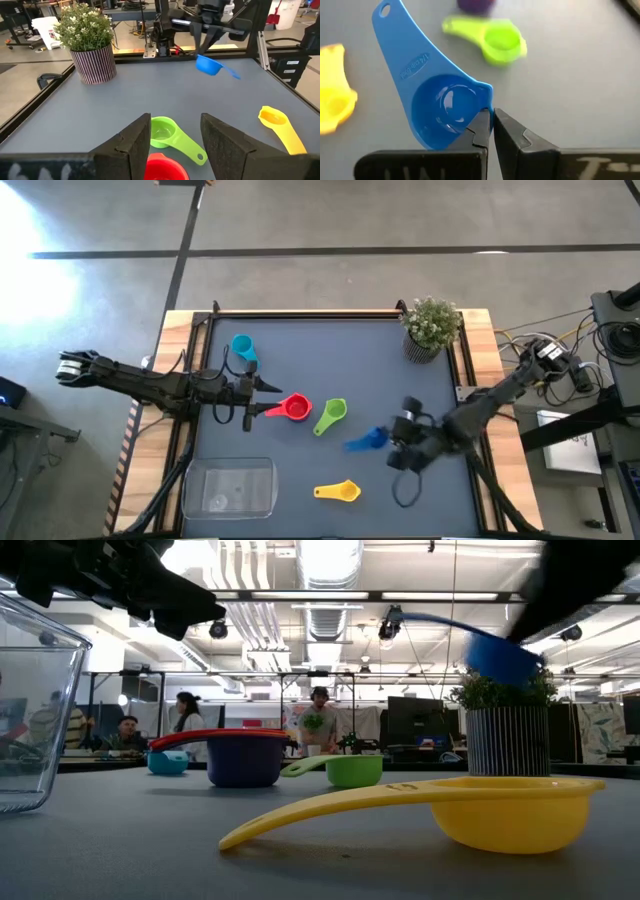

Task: Nest measuring cups in basket
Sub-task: Stack the blue measuring cup on top of the green measuring cup

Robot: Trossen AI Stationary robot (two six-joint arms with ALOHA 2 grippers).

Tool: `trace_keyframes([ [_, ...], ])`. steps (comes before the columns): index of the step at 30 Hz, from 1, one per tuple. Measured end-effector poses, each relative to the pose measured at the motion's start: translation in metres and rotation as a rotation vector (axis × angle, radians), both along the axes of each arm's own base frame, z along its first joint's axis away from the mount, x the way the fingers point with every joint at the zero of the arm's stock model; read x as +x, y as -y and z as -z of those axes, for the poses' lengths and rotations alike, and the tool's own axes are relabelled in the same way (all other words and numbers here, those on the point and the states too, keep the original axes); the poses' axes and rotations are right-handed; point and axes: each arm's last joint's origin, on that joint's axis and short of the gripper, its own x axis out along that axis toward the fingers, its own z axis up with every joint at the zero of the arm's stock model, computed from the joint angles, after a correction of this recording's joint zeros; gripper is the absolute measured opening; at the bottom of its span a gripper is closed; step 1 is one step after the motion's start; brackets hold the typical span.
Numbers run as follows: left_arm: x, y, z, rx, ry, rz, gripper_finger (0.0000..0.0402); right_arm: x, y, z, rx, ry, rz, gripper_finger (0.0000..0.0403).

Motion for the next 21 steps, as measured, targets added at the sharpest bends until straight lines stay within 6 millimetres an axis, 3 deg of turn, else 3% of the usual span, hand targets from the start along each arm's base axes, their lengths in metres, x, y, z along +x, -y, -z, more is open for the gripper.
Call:
trace_keyframes([
  [6,0.000,0.000,0.000,0.001,-0.003,0.000,0.0155,0.043,0.048,-0.015,-0.033,0.058,-0.234,0.0008],
  [14,-0.001,0.000,0.002,0.004,-0.026,0.001,0.0155,0.065,0.124,-0.010,0.059,0.049,-0.340,0.0008],
  [21,-0.001,0.000,0.003,0.024,-0.032,0.005,0.0155,0.086,0.153,0.010,0.041,0.066,-0.412,0.0008],
])
